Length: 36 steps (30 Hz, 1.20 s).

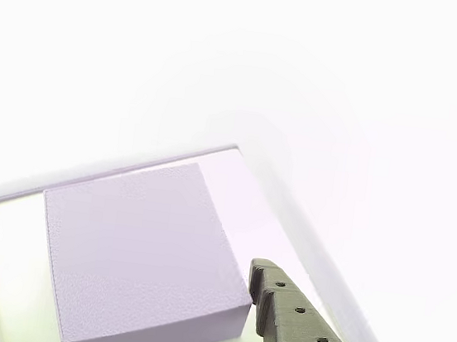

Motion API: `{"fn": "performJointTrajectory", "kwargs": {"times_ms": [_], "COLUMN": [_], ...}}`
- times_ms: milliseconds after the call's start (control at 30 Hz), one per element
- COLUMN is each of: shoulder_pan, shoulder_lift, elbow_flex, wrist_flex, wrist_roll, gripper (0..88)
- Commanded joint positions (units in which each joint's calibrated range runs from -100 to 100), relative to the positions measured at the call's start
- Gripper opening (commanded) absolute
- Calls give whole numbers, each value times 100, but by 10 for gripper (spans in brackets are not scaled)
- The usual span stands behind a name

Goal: Tower of hanoi

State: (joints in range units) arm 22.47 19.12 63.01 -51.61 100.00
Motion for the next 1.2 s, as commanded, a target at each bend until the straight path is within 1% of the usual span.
{"fn": "performJointTrajectory", "kwargs": {"times_ms": [0,233,500,767,1000,1167], "shoulder_pan": [-63,-101,-116,-139,-208,-276], "shoulder_lift": [-5,83,107,107,59,-262], "elbow_flex": [-299,-417,-427,-427,-463,-463], "wrist_flex": [-169,-153,-129,-72,17,341], "wrist_roll": [0,0,0,0,0,0], "gripper": [356,292,245,180,149,150]}}
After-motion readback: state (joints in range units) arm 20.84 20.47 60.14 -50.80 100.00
